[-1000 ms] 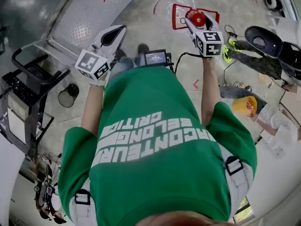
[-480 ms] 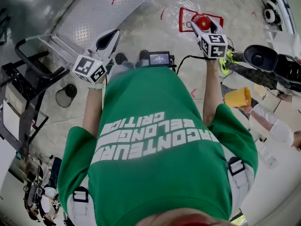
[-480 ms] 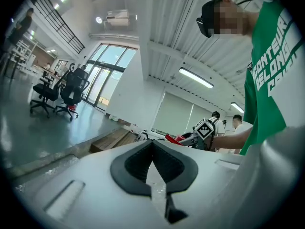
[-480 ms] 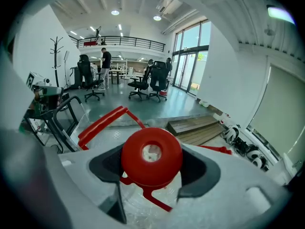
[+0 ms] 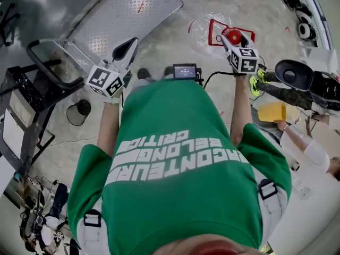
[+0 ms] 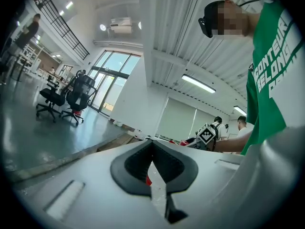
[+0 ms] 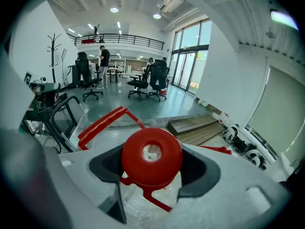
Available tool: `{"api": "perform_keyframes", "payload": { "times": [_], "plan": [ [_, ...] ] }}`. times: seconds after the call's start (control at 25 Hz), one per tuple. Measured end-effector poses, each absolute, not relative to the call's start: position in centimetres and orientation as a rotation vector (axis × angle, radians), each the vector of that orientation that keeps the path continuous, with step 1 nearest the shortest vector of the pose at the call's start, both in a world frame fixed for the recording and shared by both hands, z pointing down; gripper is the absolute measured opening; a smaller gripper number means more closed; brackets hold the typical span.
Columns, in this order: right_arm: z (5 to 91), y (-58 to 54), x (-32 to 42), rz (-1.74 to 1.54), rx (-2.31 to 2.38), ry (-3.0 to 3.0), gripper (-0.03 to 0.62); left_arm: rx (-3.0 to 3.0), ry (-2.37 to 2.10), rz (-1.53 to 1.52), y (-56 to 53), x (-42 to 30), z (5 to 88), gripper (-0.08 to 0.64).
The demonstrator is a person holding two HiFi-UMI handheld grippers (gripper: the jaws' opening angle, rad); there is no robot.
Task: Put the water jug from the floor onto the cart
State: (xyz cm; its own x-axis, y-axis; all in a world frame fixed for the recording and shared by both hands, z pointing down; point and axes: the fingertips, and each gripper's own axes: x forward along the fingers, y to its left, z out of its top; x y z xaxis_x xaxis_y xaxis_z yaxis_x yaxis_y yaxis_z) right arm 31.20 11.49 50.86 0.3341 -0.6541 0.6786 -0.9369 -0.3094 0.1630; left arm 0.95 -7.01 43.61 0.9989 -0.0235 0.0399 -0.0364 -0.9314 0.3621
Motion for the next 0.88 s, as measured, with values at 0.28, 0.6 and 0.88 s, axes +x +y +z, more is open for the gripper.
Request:
{"api": "perform_keyframes", "payload": {
  "times": [0.28, 0.6, 0.88],
  "plan": [
    [50.3, 8.9, 29.6, 0.651, 2.09, -1.413, 0.302, 2.782, -0.116, 0.001, -9.5, -2.8, 43.6, 0.012],
    [51.5, 4.7, 28.0, 0.651, 2.05, -1.471, 0.302, 2.767, -0.226, -0.061, -12.2, -5.8, 44.1, 0.012],
    [53.8, 0.6, 28.1, 0.655, 1.949, -1.528, 0.302, 2.717, -0.287, -0.048, -13.2, -6.1, 46.1, 0.012]
  ]
}}
